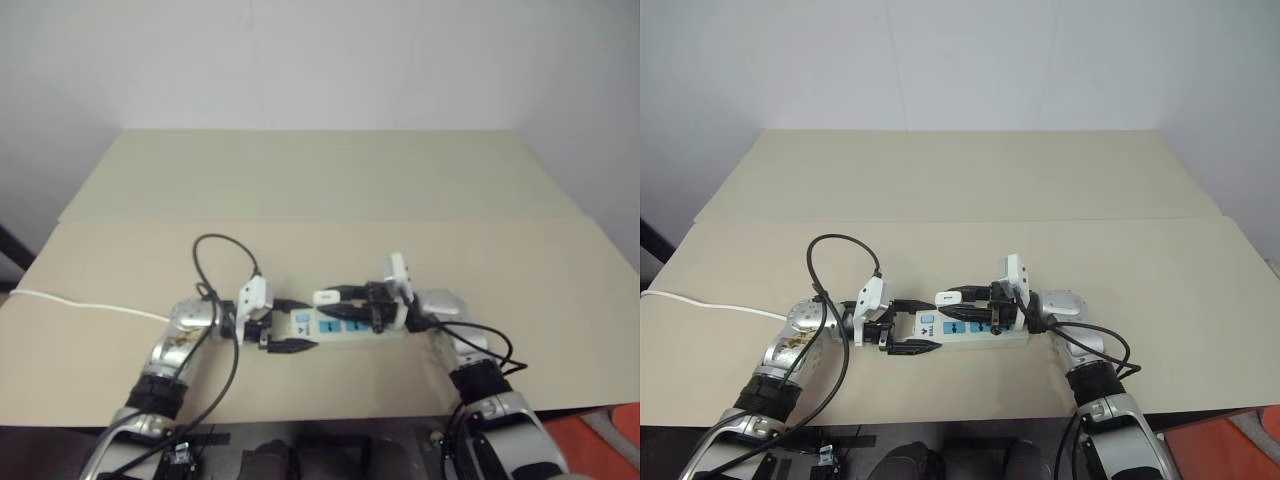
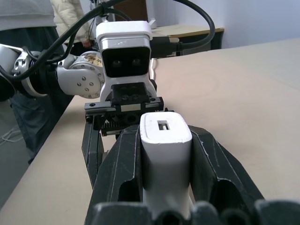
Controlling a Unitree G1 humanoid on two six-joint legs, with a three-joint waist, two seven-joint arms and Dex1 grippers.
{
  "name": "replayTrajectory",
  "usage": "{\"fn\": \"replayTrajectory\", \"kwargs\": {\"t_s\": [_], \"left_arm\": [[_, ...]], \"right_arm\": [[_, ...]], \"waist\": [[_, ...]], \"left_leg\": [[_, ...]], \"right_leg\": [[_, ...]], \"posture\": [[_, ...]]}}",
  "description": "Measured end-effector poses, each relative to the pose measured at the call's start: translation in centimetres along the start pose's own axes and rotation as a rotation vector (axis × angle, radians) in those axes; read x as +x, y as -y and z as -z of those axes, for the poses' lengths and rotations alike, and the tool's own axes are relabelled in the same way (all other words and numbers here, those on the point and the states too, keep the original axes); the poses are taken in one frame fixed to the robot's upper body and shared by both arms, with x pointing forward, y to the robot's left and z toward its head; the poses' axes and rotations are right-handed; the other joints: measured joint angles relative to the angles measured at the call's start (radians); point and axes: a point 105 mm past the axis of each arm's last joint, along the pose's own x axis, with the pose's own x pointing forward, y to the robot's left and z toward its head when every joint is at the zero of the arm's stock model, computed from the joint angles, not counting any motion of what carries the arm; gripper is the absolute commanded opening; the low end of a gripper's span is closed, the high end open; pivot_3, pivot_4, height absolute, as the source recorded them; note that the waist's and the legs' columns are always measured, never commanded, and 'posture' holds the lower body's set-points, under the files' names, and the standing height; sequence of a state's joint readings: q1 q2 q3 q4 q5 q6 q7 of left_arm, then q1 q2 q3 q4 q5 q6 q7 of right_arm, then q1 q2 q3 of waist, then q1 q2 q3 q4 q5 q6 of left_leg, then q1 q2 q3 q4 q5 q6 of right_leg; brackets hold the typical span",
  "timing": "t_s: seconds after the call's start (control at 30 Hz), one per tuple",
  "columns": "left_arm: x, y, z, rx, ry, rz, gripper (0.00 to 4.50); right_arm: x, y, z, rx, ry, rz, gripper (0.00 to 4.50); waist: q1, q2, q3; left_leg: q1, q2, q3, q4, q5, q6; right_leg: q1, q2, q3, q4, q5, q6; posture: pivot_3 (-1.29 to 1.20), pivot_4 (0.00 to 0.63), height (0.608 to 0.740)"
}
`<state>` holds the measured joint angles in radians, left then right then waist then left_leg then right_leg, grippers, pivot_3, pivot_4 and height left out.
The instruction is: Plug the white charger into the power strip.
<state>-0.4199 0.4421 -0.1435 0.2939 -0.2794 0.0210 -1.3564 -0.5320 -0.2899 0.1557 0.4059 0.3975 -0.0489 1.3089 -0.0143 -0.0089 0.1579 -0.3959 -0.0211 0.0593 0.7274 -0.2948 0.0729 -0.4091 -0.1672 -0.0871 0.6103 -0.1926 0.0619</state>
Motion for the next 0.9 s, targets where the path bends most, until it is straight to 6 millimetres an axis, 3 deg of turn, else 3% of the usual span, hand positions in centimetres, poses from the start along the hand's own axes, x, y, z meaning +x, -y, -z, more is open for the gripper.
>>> {"fn": "replayTrajectory", "kwargs": {"t_s": [0.47, 0.9], "left_arm": [[-0.19, -0.20, 0.52, -0.023, -0.011, -0.010, 3.27], [-0.13, -0.24, 0.90, -0.041, -0.017, -0.016, 3.27]], "right_arm": [[0.79, 0.24, 0.23, -0.076, -0.107, -0.067, 1.10], [0.77, 0.61, 0.82, 0.017, -0.168, -0.073, 1.10]], "waist": [[-0.002, 0.000, -0.002], [0.000, 0.000, -0.012]], "left_leg": [[0.016, 0.001, 0.001, -0.006, -0.001, -0.001], [0.021, 0.002, 0.002, -0.010, -0.003, -0.002]], "right_leg": [[0.006, 0.000, 0.004, -0.001, -0.001, -0.001], [0.007, -0.001, 0.007, -0.003, -0.001, -0.003]], "posture": [[0.00, 0.150, 0.740], [0.00, 0.150, 0.740]]}}
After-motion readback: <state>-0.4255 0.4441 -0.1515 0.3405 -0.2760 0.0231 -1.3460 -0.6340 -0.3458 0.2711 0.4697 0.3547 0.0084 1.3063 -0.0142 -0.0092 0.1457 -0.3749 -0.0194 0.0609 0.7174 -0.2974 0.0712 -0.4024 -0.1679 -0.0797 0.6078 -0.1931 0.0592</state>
